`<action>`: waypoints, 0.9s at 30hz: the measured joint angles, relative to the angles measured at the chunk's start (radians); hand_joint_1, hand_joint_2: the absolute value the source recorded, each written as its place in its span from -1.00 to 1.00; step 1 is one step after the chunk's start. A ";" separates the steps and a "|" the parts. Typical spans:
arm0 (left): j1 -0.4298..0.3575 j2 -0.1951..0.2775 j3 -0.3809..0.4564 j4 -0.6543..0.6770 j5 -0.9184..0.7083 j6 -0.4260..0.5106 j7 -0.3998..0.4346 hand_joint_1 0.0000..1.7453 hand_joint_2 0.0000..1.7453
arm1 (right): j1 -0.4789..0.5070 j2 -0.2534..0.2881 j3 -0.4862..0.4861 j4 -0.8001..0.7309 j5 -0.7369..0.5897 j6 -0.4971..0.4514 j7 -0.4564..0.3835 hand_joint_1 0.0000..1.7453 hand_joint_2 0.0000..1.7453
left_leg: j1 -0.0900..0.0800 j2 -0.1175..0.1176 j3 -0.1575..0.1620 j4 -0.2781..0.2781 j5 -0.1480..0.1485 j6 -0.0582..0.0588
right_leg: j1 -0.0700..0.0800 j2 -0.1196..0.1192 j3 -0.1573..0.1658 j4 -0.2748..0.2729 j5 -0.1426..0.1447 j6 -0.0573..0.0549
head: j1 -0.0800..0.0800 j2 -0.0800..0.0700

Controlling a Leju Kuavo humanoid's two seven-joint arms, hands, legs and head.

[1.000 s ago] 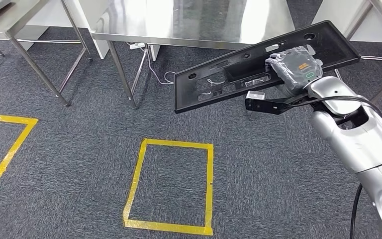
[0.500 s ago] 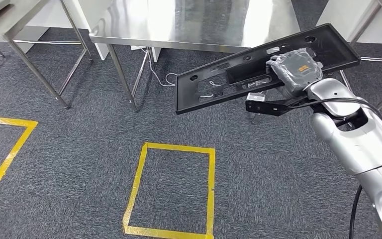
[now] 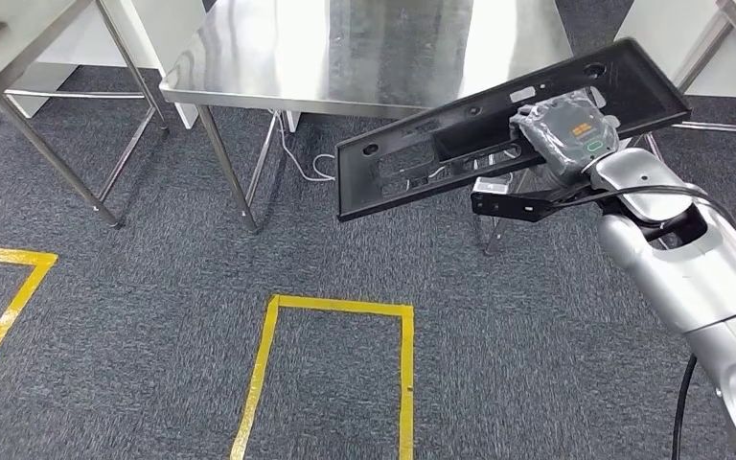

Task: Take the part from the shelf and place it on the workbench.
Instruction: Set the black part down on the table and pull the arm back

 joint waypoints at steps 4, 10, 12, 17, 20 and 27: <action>-0.004 -0.002 0.004 0.000 0.000 0.001 0.001 -1.00 1.00 | -0.002 0.000 0.001 0.001 0.000 0.001 0.000 1.00 1.00 | -0.002 -0.003 0.051 -0.008 -0.030 0.021 | 0.000 -0.004 -0.130 0.205 -0.043 -0.005 | 0.001 0.000; 0.001 -0.003 0.011 0.000 0.003 0.000 0.001 -1.00 1.00 | 0.006 0.009 0.010 0.020 0.000 0.000 0.000 1.00 1.00 | -0.007 -0.019 0.136 -0.007 -0.109 0.012 | 0.001 -0.010 -0.229 0.080 0.018 0.023 | 0.002 0.000; 0.002 -0.003 0.012 0.001 0.004 0.001 0.002 -1.00 1.00 | 0.006 0.013 0.015 0.031 -0.001 -0.002 0.000 1.00 1.00 | -0.010 -0.022 0.153 -0.007 -0.134 0.003 | 0.006 -0.015 -0.210 0.004 0.129 0.020 | 0.003 0.000; -0.002 0.000 0.012 0.001 0.003 0.001 0.000 -1.00 1.00 | 0.000 0.024 0.009 0.040 0.004 -0.018 -0.001 1.00 1.00 | -0.008 -0.012 0.094 0.120 -0.126 -0.019 | -0.004 -0.012 -0.162 -0.015 0.128 -0.043 | 0.002 0.000; -0.001 0.000 0.012 0.001 0.002 0.001 -0.002 -1.00 1.00 | 0.005 0.031 0.012 0.049 0.011 -0.030 -0.001 1.00 1.00 | 0.010 0.000 -0.041 0.287 -0.179 -0.046 | -0.008 -0.011 -0.124 -0.020 0.097 -0.055 | 0.000 0.000; 0.003 0.004 0.013 0.001 0.002 0.001 -0.002 -1.00 1.00 | 0.013 0.051 0.014 0.069 0.020 -0.034 0.000 1.00 1.00 | 0.014 0.001 -0.065 0.037 0.007 -0.032 | -0.008 -0.002 -0.014 -0.028 0.001 -0.030 | 0.001 0.000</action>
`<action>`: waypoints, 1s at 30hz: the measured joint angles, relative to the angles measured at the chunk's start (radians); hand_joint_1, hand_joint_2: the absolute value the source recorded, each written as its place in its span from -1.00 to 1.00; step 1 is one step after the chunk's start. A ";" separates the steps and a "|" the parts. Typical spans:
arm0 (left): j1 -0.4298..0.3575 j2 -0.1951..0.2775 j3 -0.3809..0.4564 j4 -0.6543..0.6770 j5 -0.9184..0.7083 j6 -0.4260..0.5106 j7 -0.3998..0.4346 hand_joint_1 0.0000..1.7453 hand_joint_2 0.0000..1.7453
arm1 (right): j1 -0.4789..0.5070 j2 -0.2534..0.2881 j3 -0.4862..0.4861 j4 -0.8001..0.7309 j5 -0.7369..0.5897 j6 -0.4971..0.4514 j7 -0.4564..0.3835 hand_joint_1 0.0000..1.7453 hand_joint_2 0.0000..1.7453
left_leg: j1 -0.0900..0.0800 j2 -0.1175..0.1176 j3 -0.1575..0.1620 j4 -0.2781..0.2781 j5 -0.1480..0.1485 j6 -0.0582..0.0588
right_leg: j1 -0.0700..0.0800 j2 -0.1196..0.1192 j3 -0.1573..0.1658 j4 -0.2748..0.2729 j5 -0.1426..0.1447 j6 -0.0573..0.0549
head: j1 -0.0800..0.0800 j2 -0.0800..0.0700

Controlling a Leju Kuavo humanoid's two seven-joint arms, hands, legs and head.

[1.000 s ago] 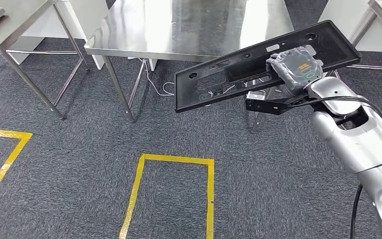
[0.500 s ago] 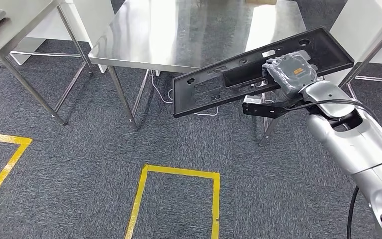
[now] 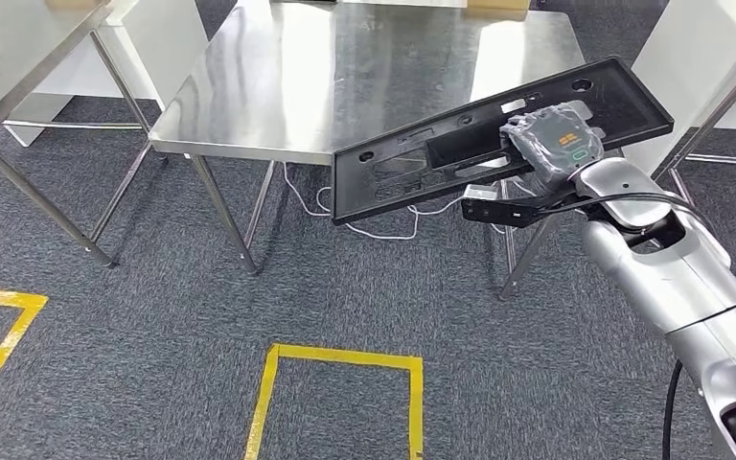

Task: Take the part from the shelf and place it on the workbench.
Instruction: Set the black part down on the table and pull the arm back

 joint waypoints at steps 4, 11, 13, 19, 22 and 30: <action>-0.003 0.001 0.000 0.000 0.000 0.000 0.000 -1.00 1.00 | -0.009 0.012 -0.008 0.009 0.004 -0.005 0.001 1.00 1.00 | -0.004 -0.001 0.056 -0.038 0.014 0.025 | 0.012 0.004 0.033 0.031 -0.007 0.026 | 0.005 0.000; -0.005 0.001 0.000 0.000 -0.001 0.000 -0.001 -1.00 1.00 | -0.004 0.014 -0.009 0.024 0.005 -0.011 0.001 1.00 1.00 | -0.015 -0.011 0.139 -0.039 -0.052 0.050 | 0.013 -0.002 -0.199 0.261 -0.123 0.013 | 0.006 0.000; -0.003 0.000 0.000 0.001 -0.001 0.000 -0.001 -1.00 1.00 | 0.000 0.013 -0.008 0.027 0.005 -0.011 0.001 1.00 1.00 | -0.020 -0.016 0.169 -0.040 -0.078 0.049 | 0.016 -0.004 -0.196 0.144 -0.035 0.032 | 0.006 0.000; -0.002 -0.002 0.003 0.002 0.000 -0.001 -0.001 -1.00 1.00 | -0.002 0.023 -0.009 0.048 0.026 -0.025 0.011 1.00 1.00 | -0.024 -0.016 0.224 -0.006 -0.127 0.021 | 0.024 -0.007 -0.128 0.003 0.116 -0.017 | 0.008 0.000; -0.005 -0.002 0.009 0.002 0.001 -0.005 -0.003 -1.00 1.00 | -0.023 0.054 -0.014 0.109 0.052 -0.070 0.021 1.00 1.00 | -0.008 -0.009 0.181 0.090 -0.167 0.003 | 0.020 -0.006 -0.092 0.003 0.100 -0.046 | 0.005 0.000; -0.001 0.004 0.024 0.003 -0.006 -0.009 -0.005 -1.00 1.00 | -0.052 0.098 -0.058 0.292 0.065 -0.134 0.011 1.00 1.00 | 0.020 0.014 0.100 -0.003 -0.041 -0.035 | 0.008 -0.007 0.011 -0.005 0.013 -0.008 | 0.003 0.000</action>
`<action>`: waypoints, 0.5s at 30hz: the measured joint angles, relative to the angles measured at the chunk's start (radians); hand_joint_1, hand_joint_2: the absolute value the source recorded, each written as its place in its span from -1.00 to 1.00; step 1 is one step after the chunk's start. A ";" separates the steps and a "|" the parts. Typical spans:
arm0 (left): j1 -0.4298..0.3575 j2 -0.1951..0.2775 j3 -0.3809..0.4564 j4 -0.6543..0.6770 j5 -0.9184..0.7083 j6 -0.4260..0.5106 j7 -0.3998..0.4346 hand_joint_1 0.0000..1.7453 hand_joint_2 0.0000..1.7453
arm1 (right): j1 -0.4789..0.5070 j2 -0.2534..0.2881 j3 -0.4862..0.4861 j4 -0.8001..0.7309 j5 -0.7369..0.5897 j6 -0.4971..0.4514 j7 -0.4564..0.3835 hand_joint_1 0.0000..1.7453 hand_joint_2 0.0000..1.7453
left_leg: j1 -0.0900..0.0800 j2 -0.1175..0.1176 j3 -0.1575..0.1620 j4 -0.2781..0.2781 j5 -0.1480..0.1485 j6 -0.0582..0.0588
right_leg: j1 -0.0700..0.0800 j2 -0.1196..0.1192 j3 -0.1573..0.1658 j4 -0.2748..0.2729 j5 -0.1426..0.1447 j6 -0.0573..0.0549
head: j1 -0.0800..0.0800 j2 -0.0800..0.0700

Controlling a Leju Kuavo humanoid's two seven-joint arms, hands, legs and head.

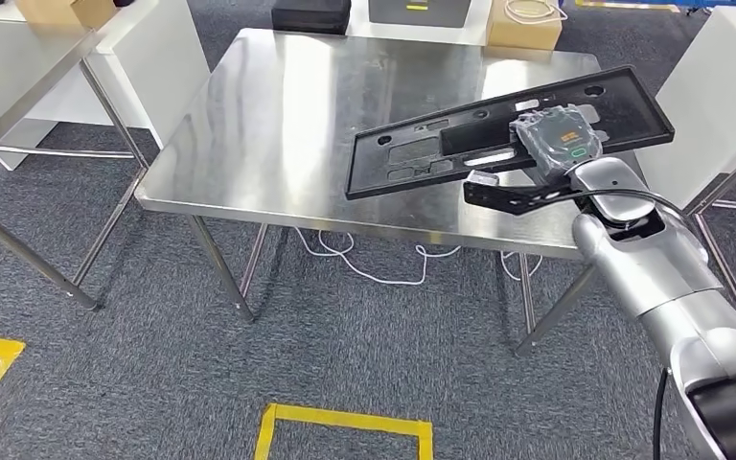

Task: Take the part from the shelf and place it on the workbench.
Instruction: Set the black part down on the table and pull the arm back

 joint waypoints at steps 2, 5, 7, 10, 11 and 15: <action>0.000 0.002 0.000 0.001 -0.004 -0.004 -0.002 -1.00 1.00 | -0.014 -0.001 -0.018 0.033 -0.003 -0.012 0.001 1.00 1.00 | -0.013 0.002 0.004 -0.010 -0.002 0.019 | 0.002 -0.002 0.011 -0.007 -0.003 0.014 | 0.000 0.000; 0.000 0.004 0.001 0.000 -0.006 -0.007 -0.004 -1.00 1.00 | -0.020 -0.002 -0.034 0.059 -0.002 -0.024 0.000 1.00 1.00 | -0.017 0.001 0.009 -0.017 -0.010 0.038 | 0.007 -0.003 0.015 -0.002 -0.001 0.025 | -0.002 0.000; 0.000 0.004 0.001 0.000 -0.006 -0.008 -0.004 -1.00 1.00 | -0.021 -0.003 -0.035 0.060 -0.002 -0.024 0.000 1.00 1.00 | -0.017 0.001 0.010 -0.017 -0.011 0.039 | 0.007 -0.003 0.015 -0.001 -0.001 0.026 | -0.002 0.000; -0.001 0.005 0.001 0.000 -0.009 -0.008 -0.006 -1.00 1.00 | -0.022 -0.008 -0.057 0.099 0.006 -0.038 0.007 1.00 1.00 | -0.016 -0.006 0.044 -0.028 -0.029 0.060 | 0.006 -0.003 -0.093 0.144 -0.023 0.029 | 0.001 0.000; -0.001 0.005 0.001 0.000 -0.011 -0.009 -0.008 -1.00 1.00 | -0.020 -0.011 -0.069 0.127 0.013 -0.044 0.013 1.00 1.00 | -0.015 -0.011 0.066 -0.032 -0.045 0.067 | 0.003 -0.003 -0.169 0.226 -0.042 0.031 | 0.001 0.000; 0.002 0.006 0.001 0.000 -0.017 -0.009 -0.017 -1.00 1.00 | -0.014 -0.018 -0.101 0.214 0.024 -0.054 0.022 1.00 1.00 | -0.016 -0.020 0.144 -0.031 -0.115 0.061 | -0.013 -0.011 -0.272 0.150 0.049 0.075 | 0.005 0.000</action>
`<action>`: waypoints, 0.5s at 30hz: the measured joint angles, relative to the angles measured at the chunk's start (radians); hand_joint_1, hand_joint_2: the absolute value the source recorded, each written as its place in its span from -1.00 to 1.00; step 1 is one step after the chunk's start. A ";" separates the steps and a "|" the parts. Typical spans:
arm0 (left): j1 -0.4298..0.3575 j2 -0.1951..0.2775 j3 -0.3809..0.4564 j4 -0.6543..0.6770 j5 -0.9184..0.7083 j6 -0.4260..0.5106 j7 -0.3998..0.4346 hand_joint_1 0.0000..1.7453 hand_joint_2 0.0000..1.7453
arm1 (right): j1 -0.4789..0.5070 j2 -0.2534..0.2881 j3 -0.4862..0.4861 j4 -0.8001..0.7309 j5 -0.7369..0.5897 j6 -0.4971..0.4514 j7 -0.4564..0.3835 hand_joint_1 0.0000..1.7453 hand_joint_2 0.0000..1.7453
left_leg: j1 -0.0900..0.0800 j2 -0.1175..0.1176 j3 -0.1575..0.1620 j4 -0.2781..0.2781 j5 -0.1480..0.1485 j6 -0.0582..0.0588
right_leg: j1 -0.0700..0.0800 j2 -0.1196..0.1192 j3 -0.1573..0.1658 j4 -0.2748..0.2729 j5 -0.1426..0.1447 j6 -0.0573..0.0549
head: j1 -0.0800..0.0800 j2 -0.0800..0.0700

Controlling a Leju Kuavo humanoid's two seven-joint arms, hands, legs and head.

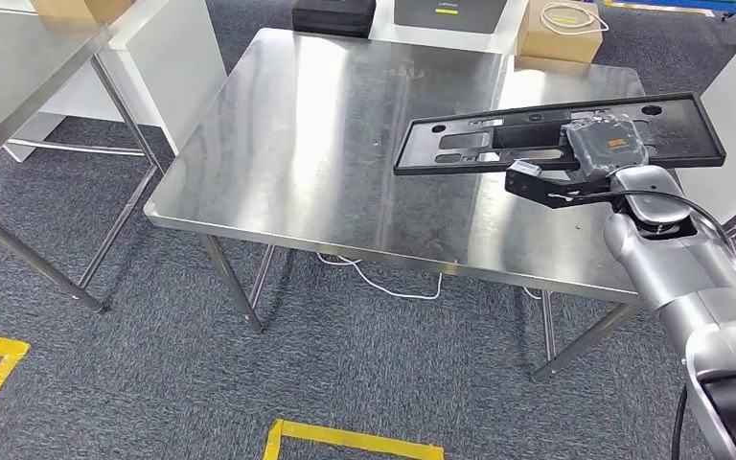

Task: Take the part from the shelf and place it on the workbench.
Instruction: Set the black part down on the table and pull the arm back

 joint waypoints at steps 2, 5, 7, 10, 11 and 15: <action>0.001 0.001 0.000 0.000 -0.002 0.000 -0.003 -1.00 1.00 | 0.002 -0.003 -0.013 0.031 -0.003 -0.005 -0.004 1.00 1.00 | -0.004 0.000 0.026 -0.002 -0.036 -0.012 | 0.004 -0.015 0.018 -0.095 0.093 0.003 | 0.002 0.000; -0.001 0.003 0.000 -0.001 -0.004 0.000 -0.007 -1.00 1.00 | 0.001 -0.003 -0.035 0.056 -0.007 -0.009 -0.013 1.00 1.00 | -0.003 0.008 0.055 0.007 -0.062 -0.026 | 0.008 -0.010 0.043 -0.107 0.098 -0.043 | -0.002 0.000; -0.005 0.006 0.001 -0.001 -0.004 0.000 -0.008 -1.00 1.00 | -0.003 -0.001 -0.048 0.066 -0.007 -0.011 -0.015 1.00 1.00 | 0.005 0.011 0.033 0.067 -0.064 -0.033 | 0.003 0.001 0.066 -0.104 0.079 -0.069 | -0.004 0.000; -0.007 0.007 0.002 -0.001 -0.004 0.000 -0.008 -1.00 1.00 | -0.004 0.002 -0.054 0.080 -0.007 -0.012 -0.014 1.00 1.00 | 0.012 0.010 -0.092 0.228 -0.100 -0.048 | 0.010 0.013 0.100 -0.103 0.040 -0.087 | -0.005 0.000; -0.005 0.007 0.003 -0.001 -0.004 0.000 -0.008 -1.00 1.00 | -0.002 0.005 -0.054 0.085 -0.006 -0.012 -0.013 1.00 1.00 | 0.012 0.010 -0.130 0.250 -0.107 -0.051 | 0.012 0.016 0.115 -0.103 0.026 -0.089 | -0.005 0.000; 0.000 0.008 0.006 0.000 -0.003 0.000 -0.008 -1.00 1.00 | 0.012 0.014 -0.055 0.103 -0.006 -0.012 -0.014 1.00 1.00 | 0.003 0.009 -0.168 0.099 0.036 -0.032 | 0.013 0.023 0.195 -0.110 -0.037 -0.080 | -0.004 0.000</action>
